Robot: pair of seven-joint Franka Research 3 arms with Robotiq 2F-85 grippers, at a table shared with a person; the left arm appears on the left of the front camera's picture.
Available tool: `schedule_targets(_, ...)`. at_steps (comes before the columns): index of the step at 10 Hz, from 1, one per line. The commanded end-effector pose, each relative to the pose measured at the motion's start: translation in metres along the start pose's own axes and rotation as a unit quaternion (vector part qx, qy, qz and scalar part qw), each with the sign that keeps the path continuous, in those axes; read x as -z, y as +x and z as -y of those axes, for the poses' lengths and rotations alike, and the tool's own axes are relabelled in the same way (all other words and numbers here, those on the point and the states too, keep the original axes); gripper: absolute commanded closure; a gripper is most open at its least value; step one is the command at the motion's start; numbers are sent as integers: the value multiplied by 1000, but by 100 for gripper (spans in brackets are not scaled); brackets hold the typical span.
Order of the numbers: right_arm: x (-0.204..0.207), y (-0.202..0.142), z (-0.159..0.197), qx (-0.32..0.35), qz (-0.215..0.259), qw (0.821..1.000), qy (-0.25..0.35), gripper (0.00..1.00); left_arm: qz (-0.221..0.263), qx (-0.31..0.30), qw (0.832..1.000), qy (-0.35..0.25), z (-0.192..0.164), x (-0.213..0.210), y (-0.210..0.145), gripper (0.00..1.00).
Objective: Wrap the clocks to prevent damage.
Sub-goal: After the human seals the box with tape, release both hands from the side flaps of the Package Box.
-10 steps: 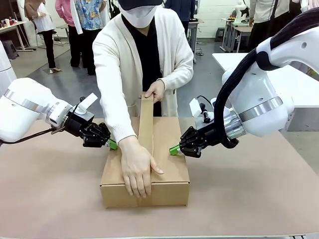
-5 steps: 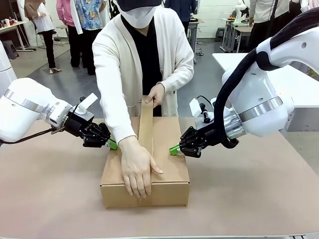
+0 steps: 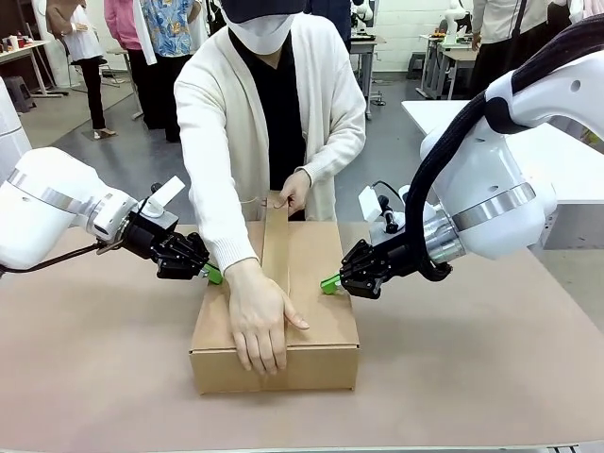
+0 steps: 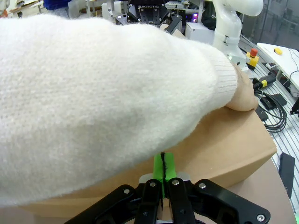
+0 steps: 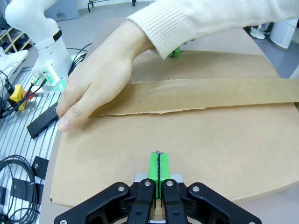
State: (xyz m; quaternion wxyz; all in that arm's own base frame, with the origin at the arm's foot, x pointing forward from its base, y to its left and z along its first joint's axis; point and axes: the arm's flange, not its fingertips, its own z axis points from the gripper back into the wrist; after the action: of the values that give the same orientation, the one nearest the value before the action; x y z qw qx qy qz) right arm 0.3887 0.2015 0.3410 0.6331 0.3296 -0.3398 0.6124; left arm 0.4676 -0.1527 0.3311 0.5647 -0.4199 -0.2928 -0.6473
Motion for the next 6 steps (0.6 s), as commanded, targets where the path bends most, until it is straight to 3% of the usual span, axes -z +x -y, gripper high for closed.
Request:
schedule_targets(1, 3, -4, 0, 3, -4, 1000, 1, 99, 1, 0, 1000, 5, 0, 3, -5, 100)
schedule_targets(6, 3, -4, 0, 3, -4, 1000, 1, 99, 1, 0, 1000, 5, 0, 3, -5, 100)
